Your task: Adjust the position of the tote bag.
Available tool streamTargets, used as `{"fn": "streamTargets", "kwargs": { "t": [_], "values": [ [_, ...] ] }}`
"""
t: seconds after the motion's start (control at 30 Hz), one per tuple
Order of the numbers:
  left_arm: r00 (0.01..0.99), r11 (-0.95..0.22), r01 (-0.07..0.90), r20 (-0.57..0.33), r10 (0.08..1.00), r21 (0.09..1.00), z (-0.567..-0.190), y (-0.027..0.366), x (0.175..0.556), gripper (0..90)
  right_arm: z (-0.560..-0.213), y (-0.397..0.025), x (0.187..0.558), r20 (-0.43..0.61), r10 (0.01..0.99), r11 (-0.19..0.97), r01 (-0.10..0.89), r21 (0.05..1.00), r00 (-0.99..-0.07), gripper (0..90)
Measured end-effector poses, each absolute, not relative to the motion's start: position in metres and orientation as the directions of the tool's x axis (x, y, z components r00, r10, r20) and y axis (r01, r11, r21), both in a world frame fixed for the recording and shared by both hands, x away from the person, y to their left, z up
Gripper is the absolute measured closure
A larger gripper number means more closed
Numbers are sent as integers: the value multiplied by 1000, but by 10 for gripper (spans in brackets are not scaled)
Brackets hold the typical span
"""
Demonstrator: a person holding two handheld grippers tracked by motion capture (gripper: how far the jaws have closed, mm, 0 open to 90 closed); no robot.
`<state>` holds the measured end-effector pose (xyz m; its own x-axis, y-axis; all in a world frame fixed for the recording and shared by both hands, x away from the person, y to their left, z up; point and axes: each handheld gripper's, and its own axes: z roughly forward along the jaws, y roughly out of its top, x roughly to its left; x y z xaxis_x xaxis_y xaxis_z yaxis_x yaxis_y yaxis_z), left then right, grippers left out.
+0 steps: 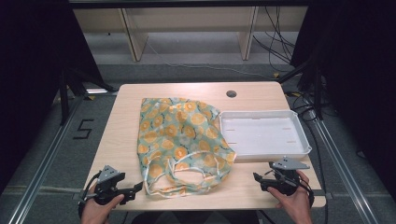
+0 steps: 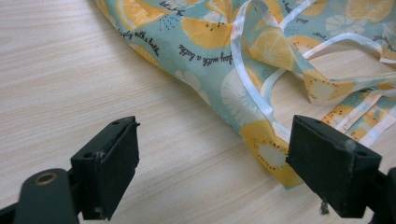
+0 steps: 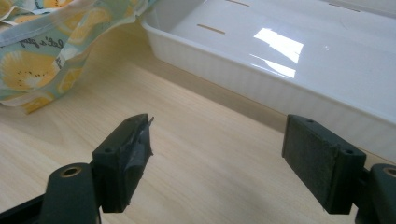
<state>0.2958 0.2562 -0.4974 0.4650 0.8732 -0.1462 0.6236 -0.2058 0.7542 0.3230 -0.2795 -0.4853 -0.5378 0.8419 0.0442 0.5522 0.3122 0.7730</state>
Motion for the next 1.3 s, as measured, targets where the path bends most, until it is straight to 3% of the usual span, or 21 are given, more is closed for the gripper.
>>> {"fn": "streamTargets", "kwargs": {
  "t": [0.13,0.17,0.5,0.6,0.83,1.0,1.1,1.13,1.23,1.3],
  "values": [
    [461,-204,628,-148,875,751,-497,256,295,160,-485,-280,323,52,834,320,560,764,-549,248],
    [440,-156,620,-176,881,769,-498,253,296,160,-485,-280,323,51,834,321,560,764,-549,248],
    [466,-170,595,-165,870,785,-488,243,306,182,-486,-279,325,31,836,333,552,765,-548,248],
    [478,-192,579,-139,867,792,-481,240,313,191,-486,-277,322,60,854,301,584,753,-517,248],
    [494,-251,574,-86,865,780,-474,224,332,178,-487,-280,326,37,829,344,561,753,-558,249],
    [507,-372,572,42,861,731,-479,219,346,256,-487,-279,325,46,833,334,568,752,-551,249],
    [515,-393,560,64,855,729,-482,216,350,314,-488,-276,323,60,844,310,576,756,-533,249],
    [521,-411,549,86,849,728,-483,215,352,348,-488,-278,325,25,835,340,550,763,-550,249],
    [537,-445,537,116,836,717,-487,214,356,426,-488,-276,324,49,840,322,570,756,-540,250],
    [547,-454,526,123,828,719,-490,215,358,525,-488,-276,324,60,841,313,574,757,-538,251]
  ]
}}
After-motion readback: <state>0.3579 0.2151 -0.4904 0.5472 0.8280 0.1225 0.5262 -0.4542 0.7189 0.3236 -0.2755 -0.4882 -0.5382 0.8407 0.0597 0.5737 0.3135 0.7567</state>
